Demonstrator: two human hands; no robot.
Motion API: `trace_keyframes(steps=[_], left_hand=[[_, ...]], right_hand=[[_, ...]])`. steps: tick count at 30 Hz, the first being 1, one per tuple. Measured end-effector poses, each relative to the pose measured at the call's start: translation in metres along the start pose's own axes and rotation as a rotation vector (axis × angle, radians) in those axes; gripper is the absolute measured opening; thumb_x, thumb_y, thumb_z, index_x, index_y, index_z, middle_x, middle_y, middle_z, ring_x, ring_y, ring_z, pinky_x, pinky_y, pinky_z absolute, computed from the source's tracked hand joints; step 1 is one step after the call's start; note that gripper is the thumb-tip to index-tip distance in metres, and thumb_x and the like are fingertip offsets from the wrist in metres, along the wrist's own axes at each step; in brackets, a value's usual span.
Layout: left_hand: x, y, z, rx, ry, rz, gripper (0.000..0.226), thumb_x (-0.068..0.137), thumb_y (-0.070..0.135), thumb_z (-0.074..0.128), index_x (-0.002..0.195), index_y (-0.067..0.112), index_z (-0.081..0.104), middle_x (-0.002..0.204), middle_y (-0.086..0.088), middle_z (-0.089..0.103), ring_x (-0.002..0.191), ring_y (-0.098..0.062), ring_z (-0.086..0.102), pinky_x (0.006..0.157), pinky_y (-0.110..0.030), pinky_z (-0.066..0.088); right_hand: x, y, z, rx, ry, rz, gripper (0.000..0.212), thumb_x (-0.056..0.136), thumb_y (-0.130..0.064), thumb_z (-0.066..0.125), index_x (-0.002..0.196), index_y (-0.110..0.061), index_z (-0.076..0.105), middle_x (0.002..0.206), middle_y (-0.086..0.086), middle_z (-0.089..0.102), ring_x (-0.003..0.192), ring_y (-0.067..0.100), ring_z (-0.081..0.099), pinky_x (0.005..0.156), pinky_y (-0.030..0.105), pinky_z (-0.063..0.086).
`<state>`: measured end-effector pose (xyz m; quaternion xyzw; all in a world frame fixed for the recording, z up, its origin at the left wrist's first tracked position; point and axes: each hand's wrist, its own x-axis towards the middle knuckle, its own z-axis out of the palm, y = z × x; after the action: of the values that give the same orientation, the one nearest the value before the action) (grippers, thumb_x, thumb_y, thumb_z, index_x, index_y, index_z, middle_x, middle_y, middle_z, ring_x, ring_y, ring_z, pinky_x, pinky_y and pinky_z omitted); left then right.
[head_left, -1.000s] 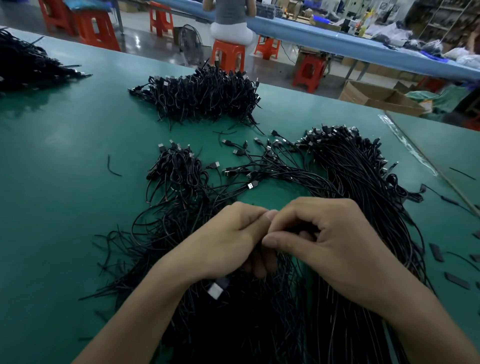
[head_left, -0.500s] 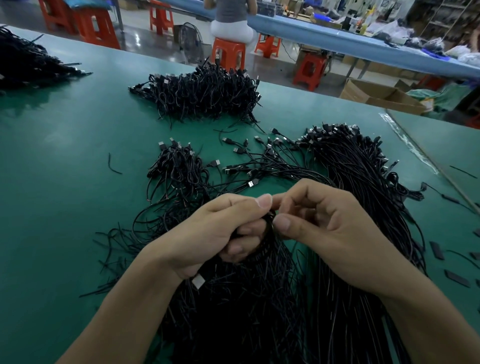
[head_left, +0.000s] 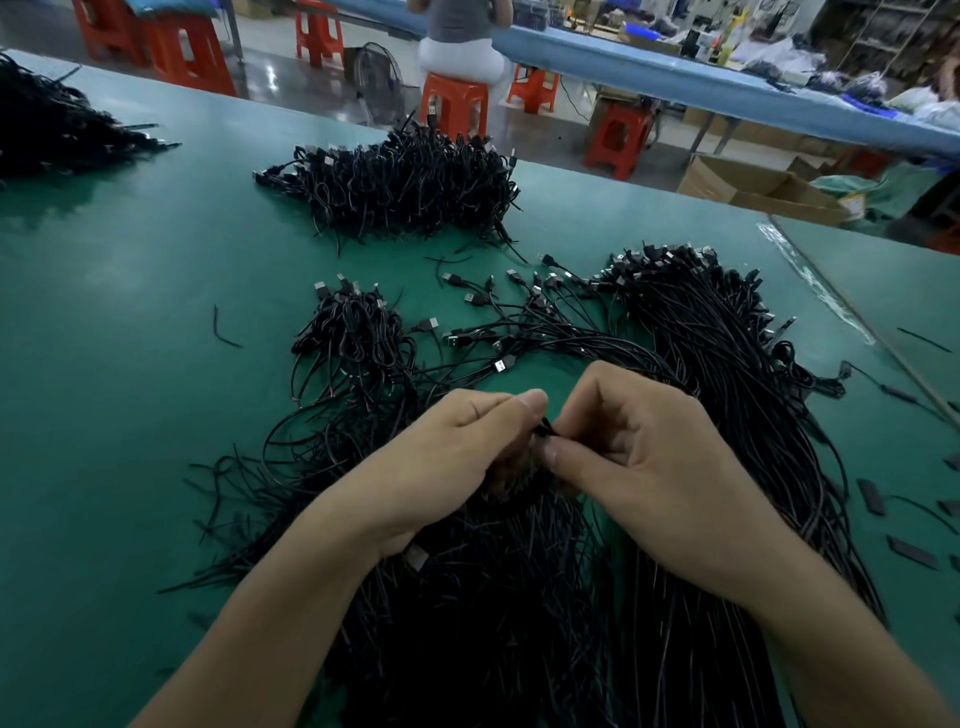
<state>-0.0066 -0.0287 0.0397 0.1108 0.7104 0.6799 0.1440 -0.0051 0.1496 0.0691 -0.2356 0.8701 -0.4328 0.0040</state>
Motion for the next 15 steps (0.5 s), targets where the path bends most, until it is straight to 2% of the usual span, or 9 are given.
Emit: trace_keyframes(steps=[2, 3, 5, 7, 9, 11, 13, 15], left_hand=[[0.001, 0.001, -0.001, -0.033, 0.047, -0.064, 0.047, 0.103, 0.029, 0.048, 0.082, -0.012, 0.057, 0.075, -0.009, 0.048, 0.070, -0.023, 0.045, 0.067, -0.033, 0.049], [0.002, 0.001, -0.002, -0.063, 0.071, -0.095, 0.042, 0.102, 0.025, 0.047, 0.080, -0.007, 0.062, 0.072, -0.010, 0.052, 0.068, -0.021, 0.052, 0.068, -0.030, 0.053], [0.002, 0.001, 0.001, -0.186, 0.094, -0.158, 0.039, 0.099, 0.023, 0.043, 0.068, 0.007, 0.061, 0.064, -0.004, 0.058, 0.059, -0.019, 0.059, 0.072, -0.041, 0.058], [0.001, 0.001, 0.006, -0.348, 0.087, -0.211, 0.038, 0.099, 0.030, 0.041, 0.070, 0.016, 0.059, 0.062, -0.005, 0.061, 0.055, -0.023, 0.063, 0.063, -0.045, 0.059], [0.002, 0.000, 0.009, -0.425, 0.033, -0.231, 0.048, 0.101, 0.043, 0.039, 0.069, 0.020, 0.067, 0.066, -0.010, 0.065, 0.057, -0.026, 0.067, 0.051, -0.039, 0.057], [0.003, -0.001, 0.010, -0.422, -0.033, -0.243, 0.061, 0.100, 0.057, 0.034, 0.067, 0.023, 0.071, 0.066, -0.012, 0.066, 0.052, -0.024, 0.065, 0.041, -0.027, 0.050], [0.004, -0.004, 0.010, -0.401, -0.047, -0.267, 0.069, 0.095, 0.069, 0.033, 0.069, 0.018, 0.071, 0.062, -0.012, 0.061, 0.037, -0.017, 0.051, 0.034, -0.016, 0.035], [0.005, -0.007, 0.011, -0.390, -0.001, -0.274, 0.067, 0.090, 0.075, 0.036, 0.066, 0.021, 0.067, 0.053, -0.006, 0.052, 0.029, -0.010, 0.033, 0.034, -0.011, 0.024]], right_hand=[[0.000, -0.002, 0.005, -0.010, 0.004, -0.028, 0.018, 0.086, -0.027, 0.071, 0.078, -0.027, 0.055, 0.071, -0.003, 0.062, 0.058, 0.018, 0.056, 0.052, 0.042, 0.051], [0.001, -0.003, 0.008, -0.015, 0.013, -0.043, 0.020, 0.087, -0.022, 0.072, 0.077, -0.026, 0.054, 0.071, -0.007, 0.061, 0.055, 0.012, 0.053, 0.050, 0.033, 0.049], [0.002, -0.005, 0.015, -0.020, 0.045, -0.061, 0.025, 0.087, -0.012, 0.072, 0.076, -0.025, 0.054, 0.071, -0.010, 0.062, 0.055, 0.009, 0.054, 0.048, 0.020, 0.045], [0.003, -0.005, 0.020, -0.051, 0.094, -0.075, 0.024, 0.087, -0.011, 0.072, 0.077, -0.023, 0.054, 0.074, -0.008, 0.065, 0.059, 0.014, 0.059, 0.050, 0.028, 0.048], [0.004, -0.005, 0.020, -0.047, 0.142, -0.085, 0.023, 0.088, -0.014, 0.072, 0.078, -0.024, 0.054, 0.076, -0.006, 0.066, 0.063, 0.014, 0.062, 0.054, 0.030, 0.050], [0.005, -0.004, 0.019, -0.020, 0.176, -0.085, 0.024, 0.089, -0.016, 0.071, 0.079, -0.026, 0.053, 0.081, -0.004, 0.067, 0.057, 0.011, 0.064, 0.052, 0.029, 0.051], [0.006, -0.004, 0.018, 0.058, 0.192, -0.066, 0.025, 0.090, -0.013, 0.071, 0.080, -0.026, 0.053, 0.086, -0.002, 0.067, 0.052, 0.011, 0.065, 0.051, 0.036, 0.053], [0.007, -0.002, 0.018, 0.098, 0.220, -0.056, 0.023, 0.088, -0.012, 0.074, 0.080, -0.023, 0.056, 0.083, -0.001, 0.067, 0.059, 0.012, 0.067, 0.057, 0.043, 0.053]])
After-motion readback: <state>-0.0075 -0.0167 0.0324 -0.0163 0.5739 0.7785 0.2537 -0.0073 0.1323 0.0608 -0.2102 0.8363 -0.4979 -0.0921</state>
